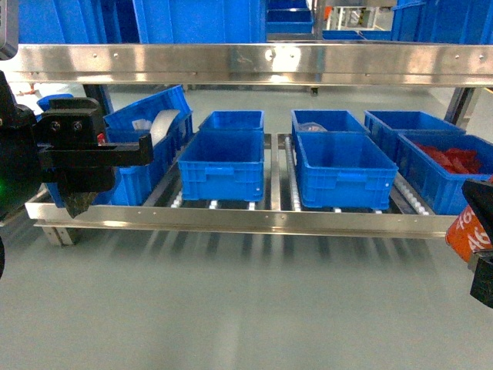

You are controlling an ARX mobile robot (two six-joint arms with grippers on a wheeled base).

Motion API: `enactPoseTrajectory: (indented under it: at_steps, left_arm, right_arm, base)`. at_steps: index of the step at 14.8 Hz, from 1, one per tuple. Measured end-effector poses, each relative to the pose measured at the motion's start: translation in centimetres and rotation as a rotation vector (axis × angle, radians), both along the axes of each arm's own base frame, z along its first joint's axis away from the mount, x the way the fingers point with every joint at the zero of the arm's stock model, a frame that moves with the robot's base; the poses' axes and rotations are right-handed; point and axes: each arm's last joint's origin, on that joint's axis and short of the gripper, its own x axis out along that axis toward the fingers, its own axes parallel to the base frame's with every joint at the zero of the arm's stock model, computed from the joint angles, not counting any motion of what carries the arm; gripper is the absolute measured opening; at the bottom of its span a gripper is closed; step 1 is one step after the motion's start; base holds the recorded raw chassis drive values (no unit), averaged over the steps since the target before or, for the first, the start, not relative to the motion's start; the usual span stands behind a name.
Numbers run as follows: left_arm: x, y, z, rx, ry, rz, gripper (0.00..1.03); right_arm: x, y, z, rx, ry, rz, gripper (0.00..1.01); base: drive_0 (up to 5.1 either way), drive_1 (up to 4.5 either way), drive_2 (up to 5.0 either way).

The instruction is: Sort blue parts and orange caps into right shelf containers

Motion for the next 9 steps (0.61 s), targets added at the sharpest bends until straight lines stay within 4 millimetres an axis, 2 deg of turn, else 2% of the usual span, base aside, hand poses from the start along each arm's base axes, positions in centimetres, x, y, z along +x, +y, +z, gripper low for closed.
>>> enactPoseTrajectory:
  at_steps: [9]
  left_arm:
    - [0.01, -0.01, 0.04, -0.001, -0.003, 0.000, 0.40]
  right_arm:
    - [0.00, 0.00, 0.02, 0.001, -0.002, 0.000, 0.44]
  base:
    - [-1.7, -1.69, -1.7]
